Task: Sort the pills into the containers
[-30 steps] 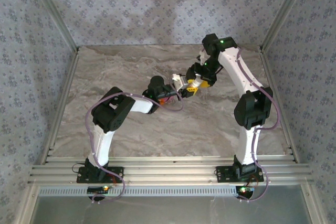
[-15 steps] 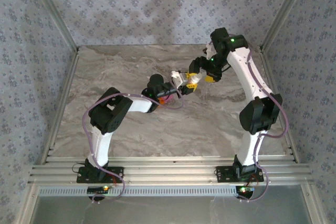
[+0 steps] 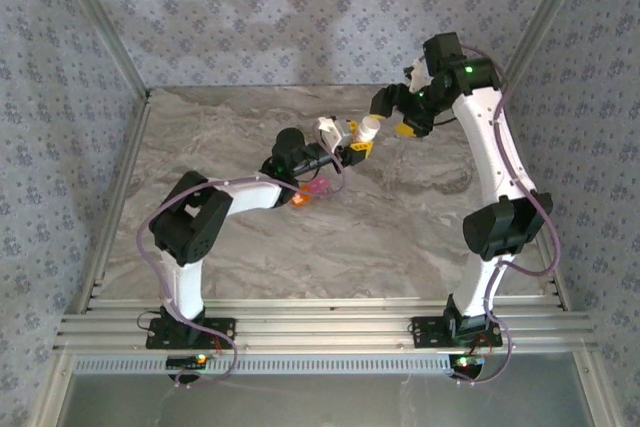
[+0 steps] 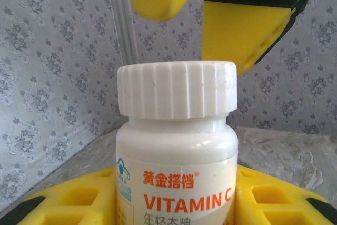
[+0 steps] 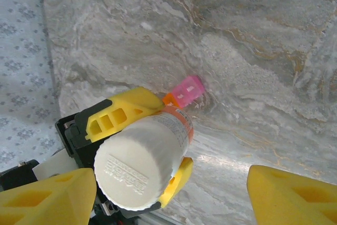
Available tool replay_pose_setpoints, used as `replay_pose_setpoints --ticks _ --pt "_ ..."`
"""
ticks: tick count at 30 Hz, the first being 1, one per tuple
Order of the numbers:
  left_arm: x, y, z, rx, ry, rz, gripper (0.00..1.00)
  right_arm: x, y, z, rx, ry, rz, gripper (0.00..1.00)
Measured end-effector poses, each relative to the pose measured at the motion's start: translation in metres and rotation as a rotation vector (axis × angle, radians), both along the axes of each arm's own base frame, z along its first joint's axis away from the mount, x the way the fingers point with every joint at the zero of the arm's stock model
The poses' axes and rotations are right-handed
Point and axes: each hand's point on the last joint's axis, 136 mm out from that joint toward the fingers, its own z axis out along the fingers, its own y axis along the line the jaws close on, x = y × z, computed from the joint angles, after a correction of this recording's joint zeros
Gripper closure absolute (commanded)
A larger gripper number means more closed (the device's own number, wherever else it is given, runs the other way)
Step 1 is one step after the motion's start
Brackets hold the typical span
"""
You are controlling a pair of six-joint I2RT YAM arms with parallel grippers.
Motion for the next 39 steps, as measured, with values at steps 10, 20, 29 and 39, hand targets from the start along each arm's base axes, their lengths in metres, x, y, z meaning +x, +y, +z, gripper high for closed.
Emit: replay_pose_setpoints --ticks 10,20,29,39 --pt "0.005 0.009 0.020 0.008 0.045 0.017 1.00 0.005 0.003 0.032 0.031 -0.086 0.009 0.26" --pt "0.005 0.019 0.032 0.011 0.066 0.023 1.00 0.004 0.005 0.042 -0.015 -0.120 0.048 0.26" --pt "0.000 0.025 0.043 0.023 0.070 0.026 1.00 0.010 0.014 0.050 -0.018 -0.160 0.071 0.26" --pt "-0.002 0.025 0.036 0.051 0.081 0.006 1.00 0.004 0.032 0.047 -0.023 -0.167 0.130 0.25"
